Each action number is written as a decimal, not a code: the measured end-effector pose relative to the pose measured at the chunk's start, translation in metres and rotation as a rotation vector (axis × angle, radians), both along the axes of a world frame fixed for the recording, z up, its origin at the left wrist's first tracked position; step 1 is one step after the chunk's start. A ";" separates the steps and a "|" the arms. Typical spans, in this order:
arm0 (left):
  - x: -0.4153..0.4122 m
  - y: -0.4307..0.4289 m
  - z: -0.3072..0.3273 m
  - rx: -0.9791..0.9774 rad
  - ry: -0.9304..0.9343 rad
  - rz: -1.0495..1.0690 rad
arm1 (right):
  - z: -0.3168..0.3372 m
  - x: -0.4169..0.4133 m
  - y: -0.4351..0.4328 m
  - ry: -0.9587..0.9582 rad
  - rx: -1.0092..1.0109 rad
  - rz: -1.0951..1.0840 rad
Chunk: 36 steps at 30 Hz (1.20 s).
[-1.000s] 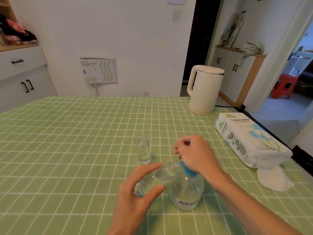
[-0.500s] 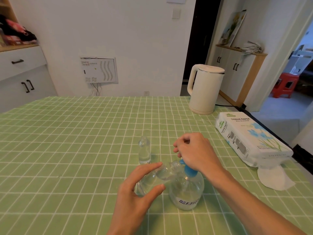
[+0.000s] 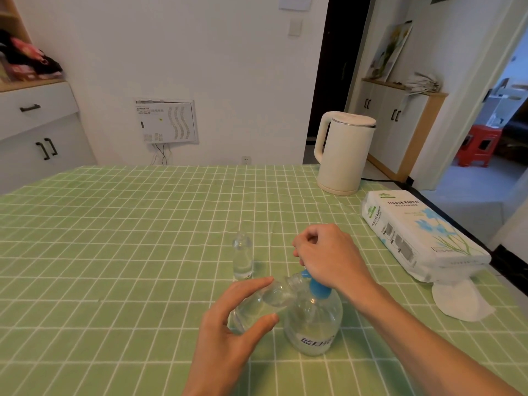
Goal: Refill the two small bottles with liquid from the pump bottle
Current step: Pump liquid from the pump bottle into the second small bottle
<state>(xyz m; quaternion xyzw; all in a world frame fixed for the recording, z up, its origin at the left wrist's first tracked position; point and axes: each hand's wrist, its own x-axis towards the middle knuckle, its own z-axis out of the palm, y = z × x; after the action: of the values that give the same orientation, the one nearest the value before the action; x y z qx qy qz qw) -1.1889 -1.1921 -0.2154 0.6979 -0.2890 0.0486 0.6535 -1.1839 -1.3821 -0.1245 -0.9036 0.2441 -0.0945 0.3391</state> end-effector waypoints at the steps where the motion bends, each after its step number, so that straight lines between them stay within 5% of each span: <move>1: 0.000 0.000 0.000 0.000 0.002 0.002 | 0.001 0.000 0.000 0.001 -0.008 0.001; 36: 0.002 -0.002 0.002 0.003 0.005 -0.005 | -0.007 -0.001 -0.003 -0.065 0.133 0.014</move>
<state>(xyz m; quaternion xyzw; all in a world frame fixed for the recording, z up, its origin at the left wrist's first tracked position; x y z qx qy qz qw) -1.1873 -1.1941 -0.2137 0.6984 -0.2892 0.0449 0.6532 -1.1846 -1.3856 -0.1314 -0.8773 0.2324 -0.1050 0.4067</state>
